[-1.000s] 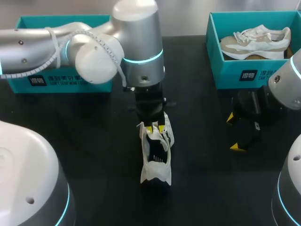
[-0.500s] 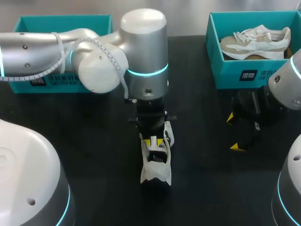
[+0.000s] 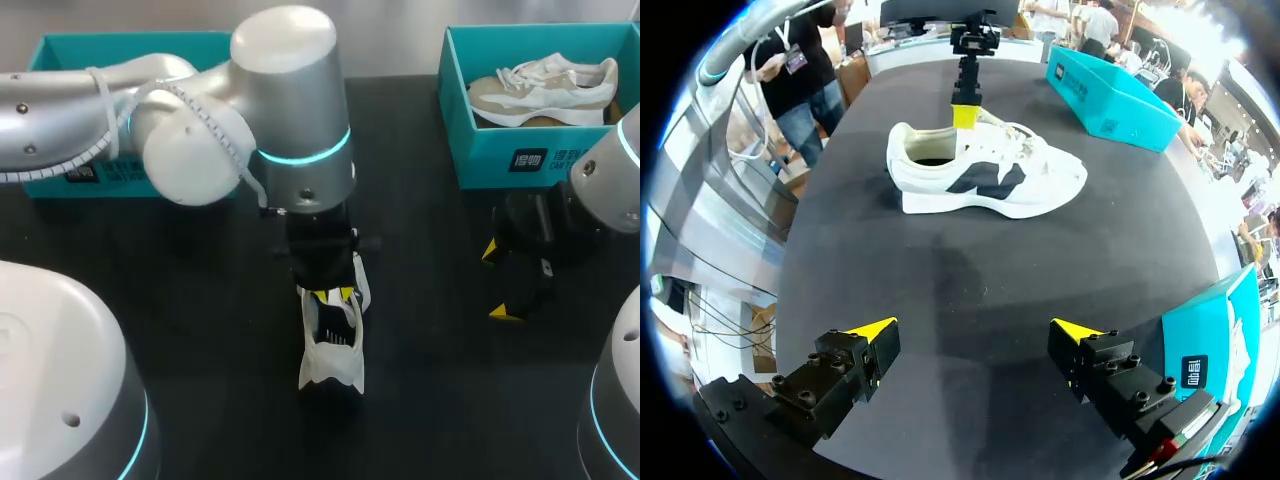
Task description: Take the shoe out of the shoebox, open the shoe tongue, remove and reinsert the insole, then place the shoe into the shoebox
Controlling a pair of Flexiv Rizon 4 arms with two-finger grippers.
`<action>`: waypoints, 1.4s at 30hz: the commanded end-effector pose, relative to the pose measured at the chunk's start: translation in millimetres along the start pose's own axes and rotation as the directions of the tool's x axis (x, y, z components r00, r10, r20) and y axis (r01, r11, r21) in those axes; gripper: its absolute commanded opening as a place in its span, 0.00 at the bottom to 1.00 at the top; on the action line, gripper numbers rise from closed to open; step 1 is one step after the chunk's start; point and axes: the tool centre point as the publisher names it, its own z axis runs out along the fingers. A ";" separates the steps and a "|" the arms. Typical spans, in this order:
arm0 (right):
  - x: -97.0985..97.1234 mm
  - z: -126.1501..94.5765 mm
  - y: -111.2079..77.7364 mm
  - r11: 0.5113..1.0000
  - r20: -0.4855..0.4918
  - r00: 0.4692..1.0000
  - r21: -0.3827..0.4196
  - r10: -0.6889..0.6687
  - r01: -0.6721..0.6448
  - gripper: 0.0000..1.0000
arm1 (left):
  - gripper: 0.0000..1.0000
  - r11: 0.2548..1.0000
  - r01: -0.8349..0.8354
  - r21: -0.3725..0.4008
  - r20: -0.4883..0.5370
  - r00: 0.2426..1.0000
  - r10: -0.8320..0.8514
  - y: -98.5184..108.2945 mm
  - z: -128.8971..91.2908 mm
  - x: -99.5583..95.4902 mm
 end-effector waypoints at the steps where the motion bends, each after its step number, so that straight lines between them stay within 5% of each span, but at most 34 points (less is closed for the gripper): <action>1: 1.0 0.6 -0.1 1.000 0.002 1.000 0.002 0.001 -0.001 1.00 | 0.21 1.000 0.017 0.001 -0.054 0.998 -0.017 -0.5 23.7 -12.2; 10: 1.0 0.6 -0.1 1.000 0.002 1.000 0.002 0.001 -0.001 1.00 | 0.23 0.997 0.076 0.032 -0.115 0.991 -0.072 -12.5 32.3 28.4; 22: 1.0 0.6 -0.1 1.000 0.002 1.000 0.002 0.001 -0.001 1.00 | 0.28 0.993 0.116 -0.024 -0.010 0.993 -0.116 -26.0 -24.4 26.4; 23: 1.0 0.6 -0.1 1.000 0.002 1.000 0.002 0.001 -0.001 1.00 | 0.31 0.992 0.126 -0.028 -0.014 0.992 -0.127 -26.0 -27.3 26.3; 24: 1.0 0.6 -0.1 1.000 0.002 1.000 0.002 0.001 -0.001 1.00 | 0.44 0.990 0.137 -0.028 -0.026 0.990 -0.137 -26.3 -30.0 26.4; 25: 1.0 0.6 -0.1 1.000 0.002 1.000 0.002 0.001 -0.001 1.00 | 1.00 0.988 0.150 -0.028 -0.019 0.988 -0.151 -27.2 -33.9 26.9; 32: 1.0 0.6 -0.1 1.000 0.002 1.000 0.002 0.001 -0.001 1.00 | 1.00 0.960 0.280 0.000 0.013 0.960 -0.280 -50.8 -58.9 32.4; 42: 1.0 0.6 -0.1 1.000 0.002 1.000 0.002 0.001 -0.001 1.00 | 1.00 0.960 0.280 0.000 0.013 0.960 -0.280 -50.8 -58.9 32.4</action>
